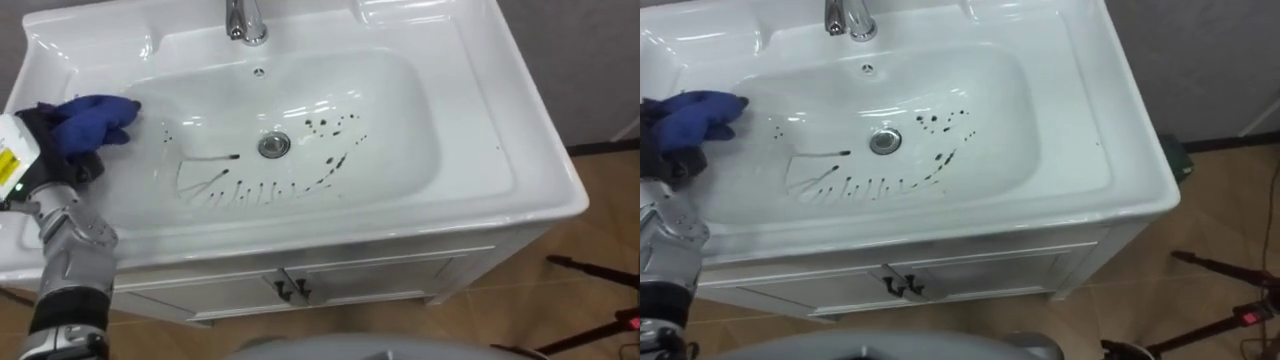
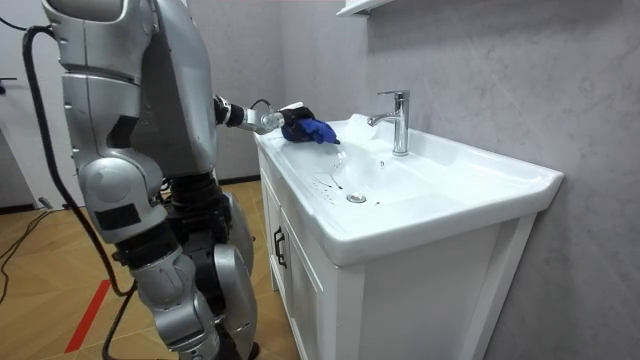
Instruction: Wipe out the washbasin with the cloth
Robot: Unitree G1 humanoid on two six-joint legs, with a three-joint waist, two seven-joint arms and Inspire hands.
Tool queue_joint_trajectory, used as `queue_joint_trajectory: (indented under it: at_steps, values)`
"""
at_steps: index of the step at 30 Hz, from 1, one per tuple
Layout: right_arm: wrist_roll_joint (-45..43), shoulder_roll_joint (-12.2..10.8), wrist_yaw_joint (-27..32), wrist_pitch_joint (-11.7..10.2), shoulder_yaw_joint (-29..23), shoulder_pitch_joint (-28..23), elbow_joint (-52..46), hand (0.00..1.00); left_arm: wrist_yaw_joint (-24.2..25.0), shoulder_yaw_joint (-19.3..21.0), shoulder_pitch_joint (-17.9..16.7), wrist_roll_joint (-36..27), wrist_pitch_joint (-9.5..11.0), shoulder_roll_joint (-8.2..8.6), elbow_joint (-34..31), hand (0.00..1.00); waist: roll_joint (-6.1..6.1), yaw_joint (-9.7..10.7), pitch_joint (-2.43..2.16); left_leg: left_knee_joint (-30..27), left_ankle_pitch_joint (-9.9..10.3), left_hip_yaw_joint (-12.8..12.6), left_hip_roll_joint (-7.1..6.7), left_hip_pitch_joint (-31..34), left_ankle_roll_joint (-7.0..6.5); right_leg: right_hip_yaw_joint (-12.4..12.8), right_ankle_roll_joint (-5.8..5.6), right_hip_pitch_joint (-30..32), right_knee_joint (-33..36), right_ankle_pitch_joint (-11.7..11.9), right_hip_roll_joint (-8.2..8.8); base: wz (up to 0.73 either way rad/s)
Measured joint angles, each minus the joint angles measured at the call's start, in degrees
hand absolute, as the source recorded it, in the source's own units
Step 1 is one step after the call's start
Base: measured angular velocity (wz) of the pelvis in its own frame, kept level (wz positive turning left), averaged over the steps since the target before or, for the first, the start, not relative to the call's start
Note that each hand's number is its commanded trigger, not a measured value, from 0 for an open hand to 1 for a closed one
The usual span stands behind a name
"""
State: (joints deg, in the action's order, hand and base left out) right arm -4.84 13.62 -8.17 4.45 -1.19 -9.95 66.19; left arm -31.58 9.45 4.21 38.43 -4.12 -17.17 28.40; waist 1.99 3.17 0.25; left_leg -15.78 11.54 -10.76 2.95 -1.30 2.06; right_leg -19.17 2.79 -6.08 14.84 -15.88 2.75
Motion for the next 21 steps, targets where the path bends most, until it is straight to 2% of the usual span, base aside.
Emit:
queue_joint_trajectory:
  at_steps: [3, 6, 9, 13, 21]
  values:
    - [0.04, -0.05, 0.07, -0.88, 0.0, 0.48, 0.15, 0.0, -0.03, -1.72, 0.04, -0.01, 1.66, 0.07, -0.61, 1.0, 0.35, 1.55, -0.01, 0.15, 0.0, -0.13, -0.04, -0.44, 0.0, 0.08, -0.01, -0.33, 0.1, 0.01, 0.07, -0.05]
    - [0.05, -0.04, 0.09, -1.21, -0.03, 0.26, 0.2, 0.0, -0.03, -3.0, 0.14, 0.0, 2.46, 0.4, -0.73, 1.0, 0.32, 2.31, 0.0, 0.13, 0.0, -0.26, 0.04, -0.42, 0.0, 0.16, 0.0, -0.16, 0.15, 0.01, 0.02, -0.03]
    - [0.07, -0.07, -0.08, -1.16, -0.01, -0.17, 0.2, 0.0, -0.03, -3.09, 0.14, -0.01, 2.78, 0.97, -0.74, 1.0, 0.25, 2.48, 0.05, 0.14, 0.0, -0.71, 0.17, -0.33, 0.0, 0.59, 0.0, 0.38, 0.56, 0.01, 0.03, -0.07]
    - [0.06, -0.1, -0.25, -1.17, -0.02, -0.23, 0.2, 0.0, -0.03, -3.27, 0.12, 0.16, 2.92, 0.97, -0.86, 1.0, 0.22, 2.53, 0.06, 0.15, 0.01, -1.49, 0.18, -0.4, -0.02, 1.48, -0.01, 1.15, 0.84, 0.01, 0.09, -0.1]
    - [0.07, -0.33, -0.61, -1.06, 0.01, 0.59, 1.52, 0.0, -0.01, -4.89, -0.98, 2.31, 3.39, 0.97, -2.02, 1.0, -0.53, 2.44, 0.05, 0.18, 0.01, -1.45, 0.12, -0.58, -0.03, 1.63, -0.02, 1.13, 0.69, 0.0, 0.1, -0.01]
